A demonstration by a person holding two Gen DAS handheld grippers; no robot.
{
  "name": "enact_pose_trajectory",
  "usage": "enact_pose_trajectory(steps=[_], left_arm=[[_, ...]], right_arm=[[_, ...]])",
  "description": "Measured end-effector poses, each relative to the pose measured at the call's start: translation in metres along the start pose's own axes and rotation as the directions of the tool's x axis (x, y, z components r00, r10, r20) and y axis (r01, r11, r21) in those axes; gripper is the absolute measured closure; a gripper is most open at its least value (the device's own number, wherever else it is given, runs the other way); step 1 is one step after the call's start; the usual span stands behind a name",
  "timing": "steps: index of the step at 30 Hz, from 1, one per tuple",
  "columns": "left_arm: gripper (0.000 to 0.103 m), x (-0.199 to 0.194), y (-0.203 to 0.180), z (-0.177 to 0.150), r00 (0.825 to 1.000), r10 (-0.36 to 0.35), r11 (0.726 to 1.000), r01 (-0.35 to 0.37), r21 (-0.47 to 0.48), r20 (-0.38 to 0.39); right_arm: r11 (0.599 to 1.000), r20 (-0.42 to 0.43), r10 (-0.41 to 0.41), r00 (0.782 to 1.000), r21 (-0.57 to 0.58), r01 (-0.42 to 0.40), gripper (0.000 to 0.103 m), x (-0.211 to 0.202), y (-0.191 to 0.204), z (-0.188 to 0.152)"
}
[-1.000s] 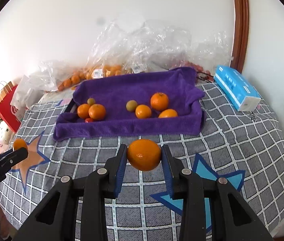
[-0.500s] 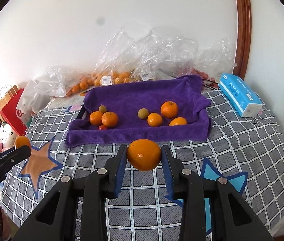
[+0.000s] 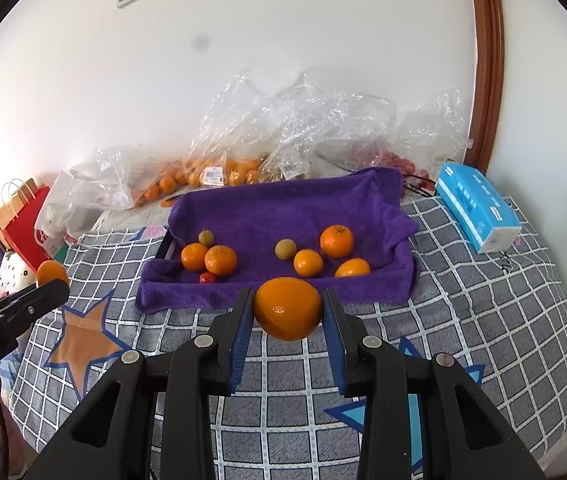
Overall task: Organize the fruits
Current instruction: 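Carry both held oranges over the purple towel with both tools, then lower both oranges onto the purple towel and open both tools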
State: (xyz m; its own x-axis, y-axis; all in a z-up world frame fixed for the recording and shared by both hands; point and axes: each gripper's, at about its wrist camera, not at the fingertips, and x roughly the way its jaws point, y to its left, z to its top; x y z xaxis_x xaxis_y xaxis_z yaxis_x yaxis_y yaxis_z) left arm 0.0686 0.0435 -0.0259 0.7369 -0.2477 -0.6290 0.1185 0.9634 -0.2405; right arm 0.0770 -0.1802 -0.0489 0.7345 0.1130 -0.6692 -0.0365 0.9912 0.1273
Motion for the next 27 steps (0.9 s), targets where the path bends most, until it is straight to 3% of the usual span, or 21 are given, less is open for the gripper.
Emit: enact_pose_trajectory(steps=[27], left_arm=[[0.073, 0.042, -0.018, 0.052, 0.999, 0.037, 0.999, -0.038, 0.028, 0.033]], right_arm=[[1.0, 0.038, 0.025, 0.999, 0.001, -0.025, 0.069, 0.026, -0.019, 0.054]])
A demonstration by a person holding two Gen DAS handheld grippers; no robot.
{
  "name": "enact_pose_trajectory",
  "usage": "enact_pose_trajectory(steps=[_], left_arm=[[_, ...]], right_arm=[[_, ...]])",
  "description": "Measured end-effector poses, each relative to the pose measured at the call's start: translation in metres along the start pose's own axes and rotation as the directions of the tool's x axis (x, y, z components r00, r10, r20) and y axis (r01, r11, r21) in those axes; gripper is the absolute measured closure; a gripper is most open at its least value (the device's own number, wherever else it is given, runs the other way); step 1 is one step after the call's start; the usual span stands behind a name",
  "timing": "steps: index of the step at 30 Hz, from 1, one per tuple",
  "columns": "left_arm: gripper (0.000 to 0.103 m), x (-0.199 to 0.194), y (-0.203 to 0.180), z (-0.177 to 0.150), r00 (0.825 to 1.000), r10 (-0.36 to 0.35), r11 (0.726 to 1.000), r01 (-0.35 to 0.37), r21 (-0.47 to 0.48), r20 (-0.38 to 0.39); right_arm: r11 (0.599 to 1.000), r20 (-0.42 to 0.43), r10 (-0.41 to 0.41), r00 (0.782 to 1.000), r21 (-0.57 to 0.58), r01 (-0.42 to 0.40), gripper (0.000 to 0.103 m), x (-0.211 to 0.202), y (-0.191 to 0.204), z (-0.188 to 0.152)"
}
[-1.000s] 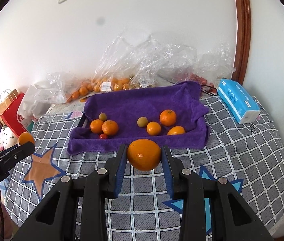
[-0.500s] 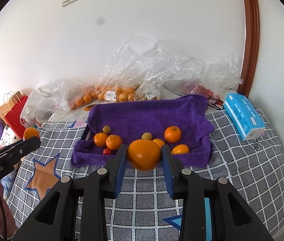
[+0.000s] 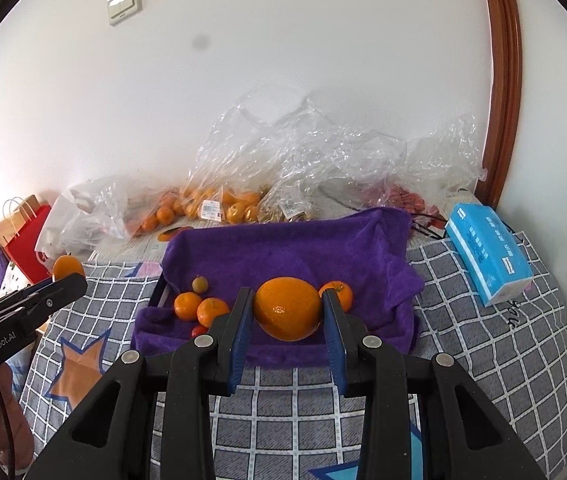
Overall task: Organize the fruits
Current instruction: 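Lower both oranges onto the purple towel and open both tools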
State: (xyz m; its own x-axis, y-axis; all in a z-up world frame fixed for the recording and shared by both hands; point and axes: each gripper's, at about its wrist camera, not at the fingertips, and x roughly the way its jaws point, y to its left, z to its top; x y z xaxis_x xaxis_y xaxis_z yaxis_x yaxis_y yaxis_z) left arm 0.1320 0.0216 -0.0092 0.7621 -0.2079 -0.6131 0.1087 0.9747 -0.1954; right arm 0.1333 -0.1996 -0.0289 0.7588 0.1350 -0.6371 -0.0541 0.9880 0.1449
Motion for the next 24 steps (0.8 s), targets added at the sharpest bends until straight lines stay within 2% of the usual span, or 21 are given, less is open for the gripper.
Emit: enact_pose_trajectory(steps=[10, 19, 24], left_arm=[[0.073, 0.037, 0.017, 0.017, 0.999, -0.003, 0.998, 0.001, -0.062, -0.038], [0.073, 0.074, 0.009, 0.028, 0.998, 0.013, 0.999, -0.015, -0.03, -0.063], [0.073, 0.093, 0.019, 0.037, 0.996, 0.042, 0.998, -0.045, -0.037, -0.075]], right_arm=[[1.0, -0.011, -0.008, 1.0, 0.021, 0.008, 0.069, 0.029, -0.024, 0.012], [0.999, -0.034, -0.008, 0.999, 0.036, 0.01, 0.069, 0.062, -0.041, 0.021], [0.999, -0.03, -0.019, 0.999, 0.038, 0.02, 0.069, 0.076, -0.052, 0.029]])
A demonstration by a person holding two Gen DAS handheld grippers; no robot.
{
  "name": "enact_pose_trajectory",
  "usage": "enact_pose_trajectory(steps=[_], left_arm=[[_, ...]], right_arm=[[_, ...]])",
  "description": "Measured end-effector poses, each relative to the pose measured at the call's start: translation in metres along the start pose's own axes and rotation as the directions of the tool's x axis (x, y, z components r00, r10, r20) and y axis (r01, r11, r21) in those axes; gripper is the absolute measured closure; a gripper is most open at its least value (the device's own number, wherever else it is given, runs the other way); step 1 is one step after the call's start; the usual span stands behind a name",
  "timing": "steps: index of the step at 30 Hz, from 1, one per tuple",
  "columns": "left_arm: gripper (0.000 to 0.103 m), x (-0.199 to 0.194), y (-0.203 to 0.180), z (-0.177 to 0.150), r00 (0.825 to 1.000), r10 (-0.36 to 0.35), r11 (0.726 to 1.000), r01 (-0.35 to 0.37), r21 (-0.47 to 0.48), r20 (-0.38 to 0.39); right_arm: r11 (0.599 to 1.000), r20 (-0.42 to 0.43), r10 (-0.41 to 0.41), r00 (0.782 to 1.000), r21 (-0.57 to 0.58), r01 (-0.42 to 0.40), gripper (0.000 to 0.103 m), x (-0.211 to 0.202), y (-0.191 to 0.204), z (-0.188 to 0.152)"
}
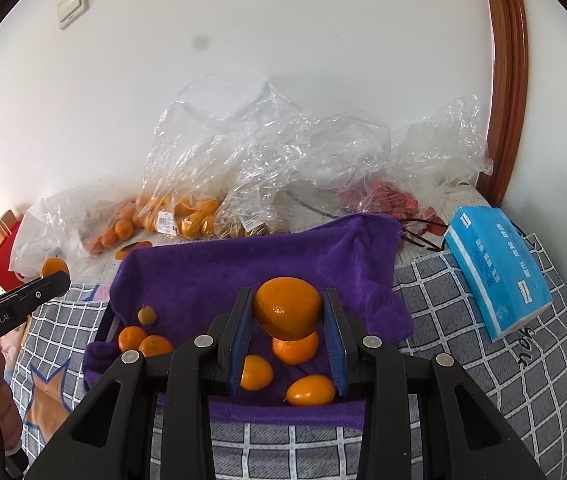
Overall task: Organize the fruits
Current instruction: 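Lower both oranges onto the purple towel and open both tools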
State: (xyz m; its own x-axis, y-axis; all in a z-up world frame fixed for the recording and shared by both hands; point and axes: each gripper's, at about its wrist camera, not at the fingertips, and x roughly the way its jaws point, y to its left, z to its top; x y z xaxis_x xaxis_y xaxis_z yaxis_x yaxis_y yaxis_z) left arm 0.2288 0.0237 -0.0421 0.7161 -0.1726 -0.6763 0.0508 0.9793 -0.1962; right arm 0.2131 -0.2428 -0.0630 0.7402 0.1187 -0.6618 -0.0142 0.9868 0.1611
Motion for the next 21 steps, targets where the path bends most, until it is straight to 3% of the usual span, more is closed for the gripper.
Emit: enact_pose_trajectory(steps=[7, 21], left_arm=[[0.073, 0.025, 0.0, 0.011, 1.0, 0.016, 1.0, -0.016, 0.002, -0.017], [0.073, 0.088, -0.017, -0.002, 0.993, -0.01, 0.999, 0.014, 0.036, -0.121]], right_arm=[[1.0, -0.008, 0.002, 1.0, 0.003, -0.002, 0.069, 0.024, -0.008, 0.009], [1.0, -0.11, 0.021, 0.994, 0.012, -0.02, 0.069, 0.096, -0.011, -0.003]])
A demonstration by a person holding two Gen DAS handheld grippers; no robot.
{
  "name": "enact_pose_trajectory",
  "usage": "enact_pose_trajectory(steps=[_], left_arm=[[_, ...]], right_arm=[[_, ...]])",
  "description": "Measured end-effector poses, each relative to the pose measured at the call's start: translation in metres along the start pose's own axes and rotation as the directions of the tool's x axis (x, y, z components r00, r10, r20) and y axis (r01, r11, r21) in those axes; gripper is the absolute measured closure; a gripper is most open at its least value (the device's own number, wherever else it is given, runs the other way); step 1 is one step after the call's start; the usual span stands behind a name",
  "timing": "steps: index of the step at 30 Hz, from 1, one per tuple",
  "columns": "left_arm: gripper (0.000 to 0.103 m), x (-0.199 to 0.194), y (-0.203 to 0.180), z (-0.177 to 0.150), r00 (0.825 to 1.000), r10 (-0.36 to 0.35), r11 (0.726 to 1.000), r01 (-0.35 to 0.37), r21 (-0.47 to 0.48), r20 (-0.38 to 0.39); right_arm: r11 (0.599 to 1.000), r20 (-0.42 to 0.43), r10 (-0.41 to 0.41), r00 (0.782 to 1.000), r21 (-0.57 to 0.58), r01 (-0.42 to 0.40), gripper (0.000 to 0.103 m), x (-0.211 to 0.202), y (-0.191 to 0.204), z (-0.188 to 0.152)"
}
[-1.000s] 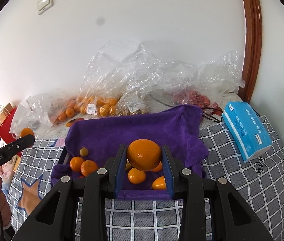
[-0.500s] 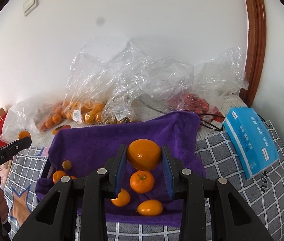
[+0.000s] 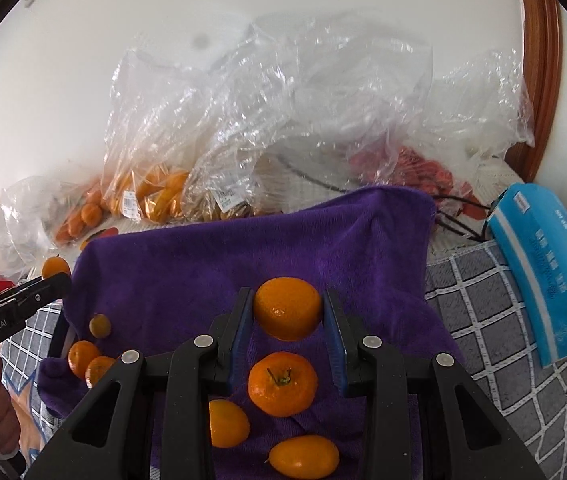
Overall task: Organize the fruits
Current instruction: 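Lower both oranges onto the purple towel and open both tools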
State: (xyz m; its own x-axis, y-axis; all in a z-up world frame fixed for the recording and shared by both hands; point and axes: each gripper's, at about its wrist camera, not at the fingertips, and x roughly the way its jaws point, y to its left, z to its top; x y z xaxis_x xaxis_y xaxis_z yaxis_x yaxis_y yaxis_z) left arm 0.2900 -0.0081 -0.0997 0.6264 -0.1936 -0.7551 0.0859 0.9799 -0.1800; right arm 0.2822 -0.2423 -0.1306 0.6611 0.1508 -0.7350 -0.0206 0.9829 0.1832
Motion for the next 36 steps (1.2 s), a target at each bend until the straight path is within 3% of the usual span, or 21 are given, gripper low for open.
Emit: enact_pose_trajectory(steps=[15, 30, 36], left_arm=[[0.073, 0.043, -0.007, -0.009, 0.997, -0.015, 0.999, 0.018, 0.028, -0.082], [0.073, 0.047, -0.007, -0.013, 0.993, -0.014, 0.999, 0.02, 0.046, -0.116], [0.056, 0.021, -0.013, -0.014, 0.998, -0.01, 0.996, 0.017, 0.091, -0.069]], right_arm=[[1.0, -0.063, -0.022, 0.998, 0.0, 0.022, 0.069, 0.04, -0.001, -0.01], [1.0, -0.077, -0.018, 0.997, -0.002, 0.018, 0.068, 0.044, 0.001, -0.012], [0.999, -0.075, -0.032, 0.997, -0.007, 0.031, 0.059, 0.028, 0.007, -0.013]])
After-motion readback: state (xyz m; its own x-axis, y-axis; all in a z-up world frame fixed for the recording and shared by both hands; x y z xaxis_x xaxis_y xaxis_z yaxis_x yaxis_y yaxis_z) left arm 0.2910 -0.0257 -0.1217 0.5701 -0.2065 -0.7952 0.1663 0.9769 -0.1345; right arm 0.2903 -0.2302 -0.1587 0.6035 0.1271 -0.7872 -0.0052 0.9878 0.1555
